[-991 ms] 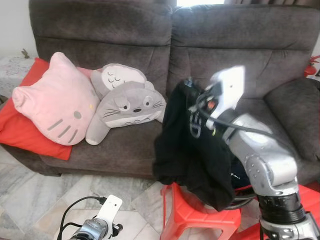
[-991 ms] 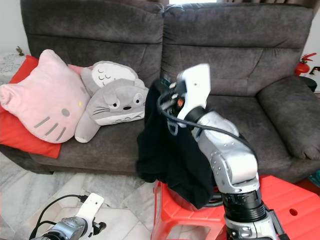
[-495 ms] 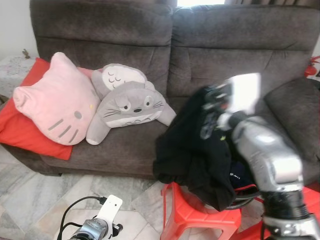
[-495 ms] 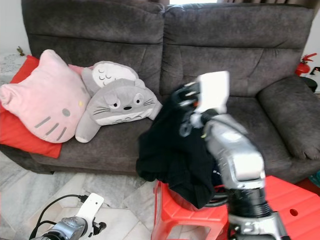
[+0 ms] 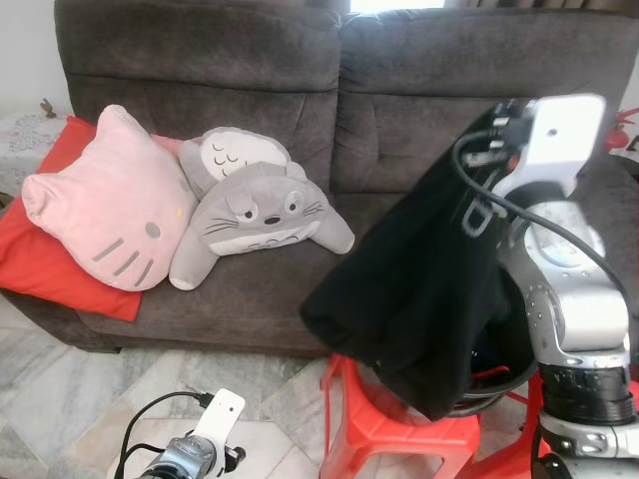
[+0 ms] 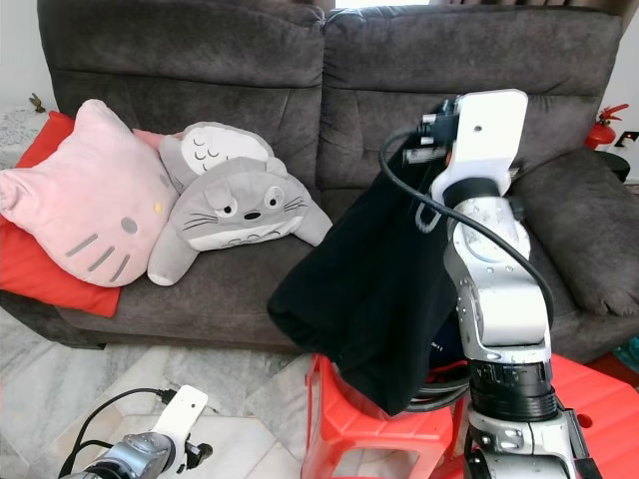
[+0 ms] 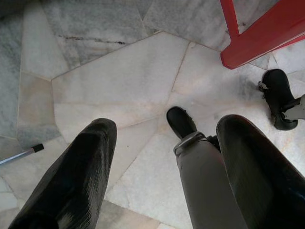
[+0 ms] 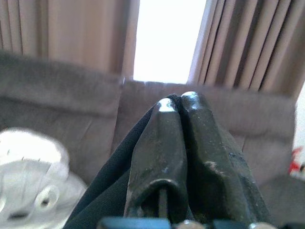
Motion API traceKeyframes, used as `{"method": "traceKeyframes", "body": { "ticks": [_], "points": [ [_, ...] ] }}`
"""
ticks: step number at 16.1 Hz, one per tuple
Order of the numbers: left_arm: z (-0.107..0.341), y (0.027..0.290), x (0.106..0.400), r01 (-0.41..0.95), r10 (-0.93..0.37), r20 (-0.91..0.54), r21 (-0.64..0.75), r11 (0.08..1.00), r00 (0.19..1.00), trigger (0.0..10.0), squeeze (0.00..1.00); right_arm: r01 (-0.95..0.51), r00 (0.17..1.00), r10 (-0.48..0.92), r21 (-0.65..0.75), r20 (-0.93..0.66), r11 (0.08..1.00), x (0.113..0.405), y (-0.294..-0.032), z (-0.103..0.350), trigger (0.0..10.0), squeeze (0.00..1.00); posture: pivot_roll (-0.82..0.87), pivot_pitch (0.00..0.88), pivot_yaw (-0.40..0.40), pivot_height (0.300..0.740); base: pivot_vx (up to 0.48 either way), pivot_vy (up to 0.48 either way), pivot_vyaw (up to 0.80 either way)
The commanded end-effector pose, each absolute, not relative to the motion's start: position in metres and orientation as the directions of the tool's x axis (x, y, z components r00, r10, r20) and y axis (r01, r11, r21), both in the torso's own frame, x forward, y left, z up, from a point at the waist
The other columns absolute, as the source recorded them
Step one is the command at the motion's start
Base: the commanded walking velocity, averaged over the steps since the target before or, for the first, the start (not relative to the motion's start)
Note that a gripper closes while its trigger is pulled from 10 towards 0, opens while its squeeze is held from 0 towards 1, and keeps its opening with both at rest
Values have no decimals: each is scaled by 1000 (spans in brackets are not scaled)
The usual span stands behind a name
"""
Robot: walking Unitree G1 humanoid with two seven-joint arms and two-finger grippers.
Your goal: Hang hanger
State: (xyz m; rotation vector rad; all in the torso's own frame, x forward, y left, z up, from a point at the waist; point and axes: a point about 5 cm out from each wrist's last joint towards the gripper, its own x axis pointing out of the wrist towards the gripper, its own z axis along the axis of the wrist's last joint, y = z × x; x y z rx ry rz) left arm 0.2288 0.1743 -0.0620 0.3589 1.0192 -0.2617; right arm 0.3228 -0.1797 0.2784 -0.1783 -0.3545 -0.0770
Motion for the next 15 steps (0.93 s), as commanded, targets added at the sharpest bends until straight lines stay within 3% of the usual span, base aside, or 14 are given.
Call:
{"method": "traceKeyframes", "body": {
  "ticks": [1, 5, 7, 10, 15],
  "points": [
    [-63, 174, 228, 389, -46, -871, 171, 905, 490, 10000, 0, 135, 887, -40, -176, 460, 975, 312, -174, 298, 0, 0, -195, 0, -27, 740, 0, 0, 0],
    [-62, 173, 229, 393, -49, -869, 172, 903, 493, 10000, 0, 219, 852, -116, -148, 510, 964, 300, -177, 308, 0, 0, -205, 0, -27, 740, 0, 0, 0],
    [-61, 173, 230, 396, -51, -868, 173, 902, 494, 10000, 0, 321, 841, -238, -93, 486, 943, 285, -185, 306, 0, 0, -212, 0, -28, 740, 0, 0, 0],
    [-61, 172, 231, 404, -54, -867, 174, 898, 495, 10000, 0, 493, 822, -407, -140, 399, 859, 264, -209, 288, 0, 0, -234, 0, -23, 740, 0, 0, 0],
    [-60, 172, 232, 406, -54, -866, 177, 897, 497, 10000, 0, 587, 788, -510, -170, 345, 792, 257, -221, 280, 0, 0, -237, 0, -26, 740, 0, 0, 0]
  ]
}}
